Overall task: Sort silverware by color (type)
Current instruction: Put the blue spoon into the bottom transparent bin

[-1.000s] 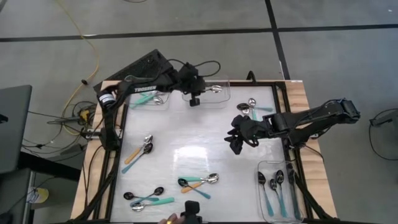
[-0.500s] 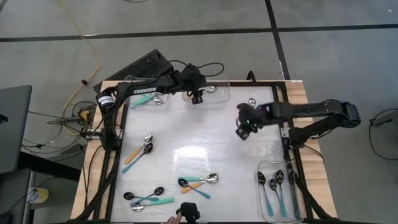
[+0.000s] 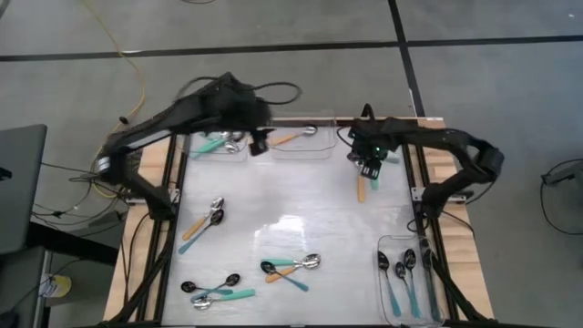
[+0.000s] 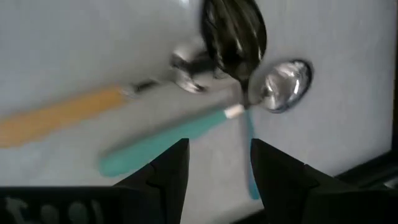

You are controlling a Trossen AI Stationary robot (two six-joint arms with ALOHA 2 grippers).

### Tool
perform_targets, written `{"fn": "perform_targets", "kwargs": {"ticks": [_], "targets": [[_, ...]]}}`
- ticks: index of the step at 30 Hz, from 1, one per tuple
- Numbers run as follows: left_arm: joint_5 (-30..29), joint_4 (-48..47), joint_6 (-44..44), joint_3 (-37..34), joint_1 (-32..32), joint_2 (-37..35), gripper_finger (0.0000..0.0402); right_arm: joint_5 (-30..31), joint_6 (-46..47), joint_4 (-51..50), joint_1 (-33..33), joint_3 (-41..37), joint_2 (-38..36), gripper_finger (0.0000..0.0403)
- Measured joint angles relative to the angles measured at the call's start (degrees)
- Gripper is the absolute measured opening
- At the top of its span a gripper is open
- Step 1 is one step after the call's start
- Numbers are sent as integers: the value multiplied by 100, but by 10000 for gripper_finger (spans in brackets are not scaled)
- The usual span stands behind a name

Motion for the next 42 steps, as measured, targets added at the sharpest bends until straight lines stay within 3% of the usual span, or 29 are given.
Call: {"fn": "perform_targets", "kwargs": {"ticks": [6, 14, 19, 27, 31, 37, 42], "targets": [[-64, -128, -989, -807, -19, -1455, 212, 157, -563, 335, -228, 0, 630, 193], [-530, 270, -1927, -2154, -17, -2878, 212, 269, -1078, 770, -274, -3, 655, 193], [-557, 437, -2244, -2656, -19, -3277, 212, 136, -1271, 951, -318, 0, 653, 179], [-557, 493, -2138, -2678, -17, -3247, 212, 157, -1110, 712, -127, 11, 453, 153], [-499, 493, -1976, -2678, -19, -3203, 212, 156, -538, 319, 122, 314, 54, 150], [1047, -313, -2508, -2678, -122, -3032, 212, -304, 1321, -118, 664, 610, -806, 150], [1661, -1250, -3553, -3344, -796, -2864, 212, -599, 2640, -78, 1423, 595, -1388, 150]]}}
